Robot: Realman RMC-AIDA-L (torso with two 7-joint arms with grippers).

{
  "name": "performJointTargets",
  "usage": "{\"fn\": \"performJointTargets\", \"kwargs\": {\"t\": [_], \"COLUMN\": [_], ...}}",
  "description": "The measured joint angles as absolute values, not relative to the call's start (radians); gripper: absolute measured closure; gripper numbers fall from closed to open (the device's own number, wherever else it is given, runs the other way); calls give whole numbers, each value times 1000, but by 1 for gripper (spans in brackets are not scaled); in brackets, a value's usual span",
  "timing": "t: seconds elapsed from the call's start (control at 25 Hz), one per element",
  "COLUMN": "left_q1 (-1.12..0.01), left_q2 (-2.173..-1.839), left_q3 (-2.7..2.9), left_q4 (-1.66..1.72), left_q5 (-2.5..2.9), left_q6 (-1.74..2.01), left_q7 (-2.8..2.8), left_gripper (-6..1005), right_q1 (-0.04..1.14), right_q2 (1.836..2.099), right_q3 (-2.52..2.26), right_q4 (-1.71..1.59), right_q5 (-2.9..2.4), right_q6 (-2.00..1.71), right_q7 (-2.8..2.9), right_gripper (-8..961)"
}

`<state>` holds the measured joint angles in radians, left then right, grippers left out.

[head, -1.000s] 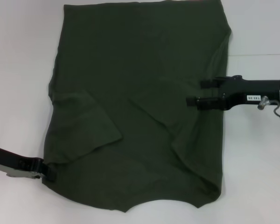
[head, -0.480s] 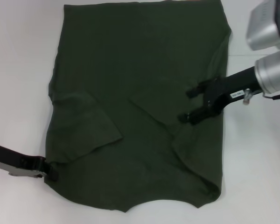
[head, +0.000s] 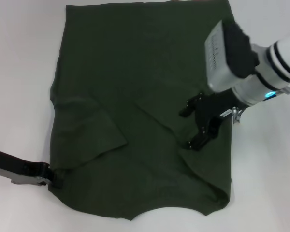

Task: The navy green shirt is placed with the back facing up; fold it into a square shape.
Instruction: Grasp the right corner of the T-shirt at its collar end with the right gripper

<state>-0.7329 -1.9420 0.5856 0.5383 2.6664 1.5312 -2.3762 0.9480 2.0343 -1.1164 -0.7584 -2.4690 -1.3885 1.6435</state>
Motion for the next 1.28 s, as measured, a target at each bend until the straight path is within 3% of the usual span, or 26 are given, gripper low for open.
{"fn": "performJointTargets", "kwargs": {"t": [0.36,1.28], "left_q1": [-735,-717], "left_q2": [-1941,-1939], "left_q3": [576,554], "left_q4": [538,539], "left_q5": [2649,2649], "left_q6": [1521,1520], "left_q7": [-2405,-2432], "left_gripper": [957,957], "right_q1": [1005,1065], "right_q2": [2082,2103], "right_q3": [-1182,-1476], "right_q4": [-765,-750], "right_q5": [-2629,-2649], "right_q6": [-1365,-1352], "right_q7": [1579,1595], "right_gripper": [37,81]}}
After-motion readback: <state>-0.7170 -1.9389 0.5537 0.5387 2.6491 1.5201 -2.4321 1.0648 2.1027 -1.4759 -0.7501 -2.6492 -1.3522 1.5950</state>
